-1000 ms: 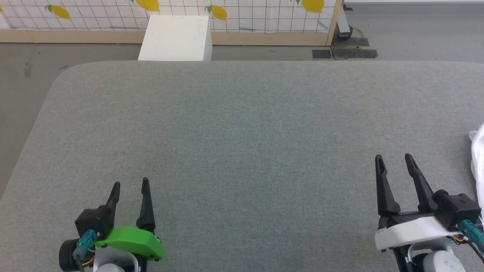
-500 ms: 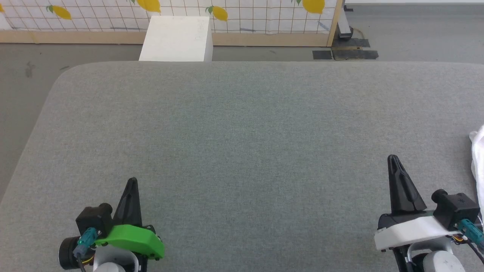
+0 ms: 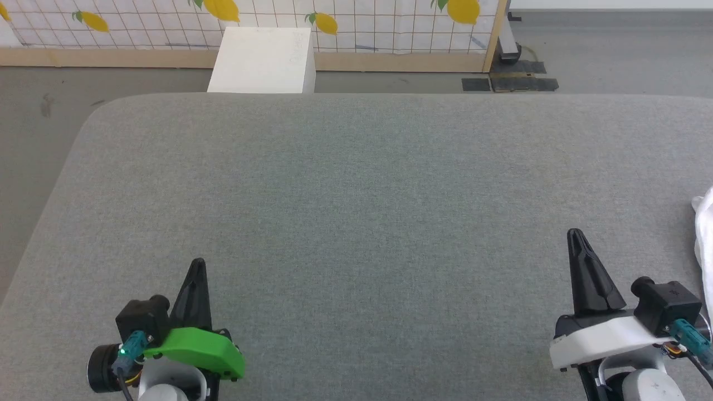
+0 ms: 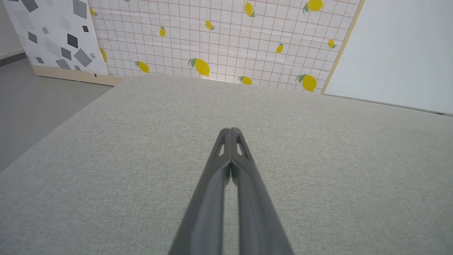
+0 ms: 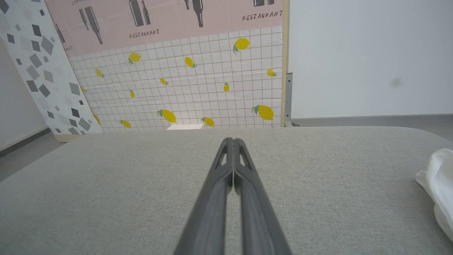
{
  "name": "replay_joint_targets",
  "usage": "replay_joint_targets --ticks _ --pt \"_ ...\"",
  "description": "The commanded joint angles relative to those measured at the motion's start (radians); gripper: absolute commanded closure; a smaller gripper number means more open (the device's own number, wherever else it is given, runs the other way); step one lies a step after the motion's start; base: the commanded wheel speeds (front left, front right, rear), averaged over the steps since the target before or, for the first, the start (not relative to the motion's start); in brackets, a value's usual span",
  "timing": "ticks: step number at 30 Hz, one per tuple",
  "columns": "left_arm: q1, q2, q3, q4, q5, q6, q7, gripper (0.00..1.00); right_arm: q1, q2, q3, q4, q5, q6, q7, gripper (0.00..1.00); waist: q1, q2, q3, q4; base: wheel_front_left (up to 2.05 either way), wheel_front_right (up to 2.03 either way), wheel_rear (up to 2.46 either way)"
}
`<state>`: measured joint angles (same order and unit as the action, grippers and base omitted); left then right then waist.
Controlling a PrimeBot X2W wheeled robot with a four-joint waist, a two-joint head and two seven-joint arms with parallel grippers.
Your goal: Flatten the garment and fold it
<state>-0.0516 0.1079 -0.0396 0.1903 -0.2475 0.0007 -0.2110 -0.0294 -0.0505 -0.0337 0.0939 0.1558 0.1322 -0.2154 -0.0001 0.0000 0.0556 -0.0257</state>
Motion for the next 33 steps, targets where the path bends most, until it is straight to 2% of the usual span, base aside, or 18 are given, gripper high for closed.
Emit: replay_joint_targets --ticks 1,33 --pt "0.009 -0.003 0.004 -0.007 0.019 0.000 0.006 1.00 0.005 0.000 0.003 -0.008 -0.012 0.000 0.007 1.00 0.0001 0.0000 -0.001 0.000 0.00 0.00 0.00" --pt "0.022 -0.020 0.015 -0.064 0.089 0.000 0.069 1.00 0.013 0.000 0.012 -0.034 -0.057 -0.001 0.071 1.00 0.0001 0.0000 -0.018 0.008 0.00 0.00 0.00"
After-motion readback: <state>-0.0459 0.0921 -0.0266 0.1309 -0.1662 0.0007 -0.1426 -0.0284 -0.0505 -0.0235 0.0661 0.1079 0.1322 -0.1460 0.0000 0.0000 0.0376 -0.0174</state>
